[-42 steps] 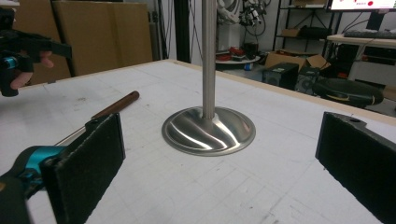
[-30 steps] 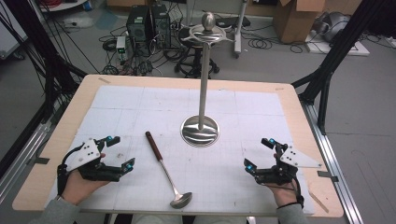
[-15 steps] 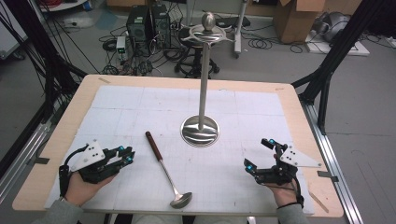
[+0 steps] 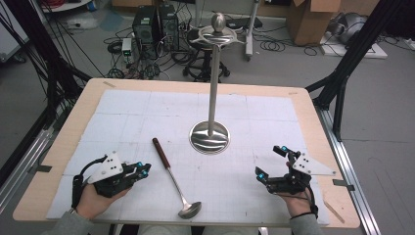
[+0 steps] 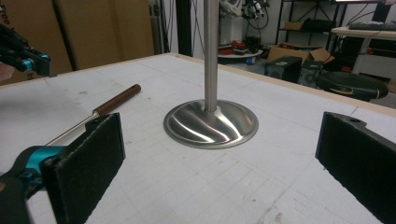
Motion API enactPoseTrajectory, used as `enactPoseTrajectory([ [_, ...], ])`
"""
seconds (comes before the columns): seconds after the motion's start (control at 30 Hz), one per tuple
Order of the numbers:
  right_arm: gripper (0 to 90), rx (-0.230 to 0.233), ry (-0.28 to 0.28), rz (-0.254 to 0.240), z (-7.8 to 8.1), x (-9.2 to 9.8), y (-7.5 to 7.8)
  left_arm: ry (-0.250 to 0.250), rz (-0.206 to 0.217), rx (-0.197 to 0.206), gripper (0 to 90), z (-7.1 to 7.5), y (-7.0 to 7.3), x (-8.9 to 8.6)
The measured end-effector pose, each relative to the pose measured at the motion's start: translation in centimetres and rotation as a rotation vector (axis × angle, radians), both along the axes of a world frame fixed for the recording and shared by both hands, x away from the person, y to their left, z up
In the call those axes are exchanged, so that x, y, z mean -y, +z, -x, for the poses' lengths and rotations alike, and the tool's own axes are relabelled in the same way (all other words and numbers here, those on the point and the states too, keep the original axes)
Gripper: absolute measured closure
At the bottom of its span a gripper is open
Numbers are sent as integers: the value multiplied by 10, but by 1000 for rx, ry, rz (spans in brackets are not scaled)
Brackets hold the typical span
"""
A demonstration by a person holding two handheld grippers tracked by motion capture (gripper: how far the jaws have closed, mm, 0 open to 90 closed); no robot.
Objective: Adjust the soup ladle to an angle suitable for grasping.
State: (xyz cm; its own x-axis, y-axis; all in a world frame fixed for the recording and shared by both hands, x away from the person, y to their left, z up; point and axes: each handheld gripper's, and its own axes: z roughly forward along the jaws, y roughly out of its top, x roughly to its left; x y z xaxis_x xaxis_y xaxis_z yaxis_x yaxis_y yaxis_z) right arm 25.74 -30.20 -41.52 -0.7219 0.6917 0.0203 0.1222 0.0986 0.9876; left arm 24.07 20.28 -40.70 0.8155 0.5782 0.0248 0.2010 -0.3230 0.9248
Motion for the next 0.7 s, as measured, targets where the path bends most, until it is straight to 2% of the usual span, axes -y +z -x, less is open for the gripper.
enactPoseTrajectory([
  [0.03,2,0,0,0,0,0,0,0,0,0,895,0,0,0],
  [0.07,2,-2,0,2,0,0,0,-19,-17,-20,895,1,-2,7],
  [0.13,3,-8,5,4,0,-1,-1,-36,-29,-33,895,1,-4,12],
  [0.2,2,-5,6,9,0,-1,-1,-48,-28,-46,895,1,-5,17],
  [0.3,2,-12,7,8,0,-2,-1,-62,-26,-56,895,2,-6,22],
  [0.4,2,-12,7,10,0,-2,-1,-80,-51,-56,895,2,-6,29],
  [0.53,2,-13,1,7,1,0,-1,-82,-35,-71,895,0,-5,37],
  [0.7,2,-11,2,13,0,0,-2,-111,-72,-93,894,-2,-9,56],
])
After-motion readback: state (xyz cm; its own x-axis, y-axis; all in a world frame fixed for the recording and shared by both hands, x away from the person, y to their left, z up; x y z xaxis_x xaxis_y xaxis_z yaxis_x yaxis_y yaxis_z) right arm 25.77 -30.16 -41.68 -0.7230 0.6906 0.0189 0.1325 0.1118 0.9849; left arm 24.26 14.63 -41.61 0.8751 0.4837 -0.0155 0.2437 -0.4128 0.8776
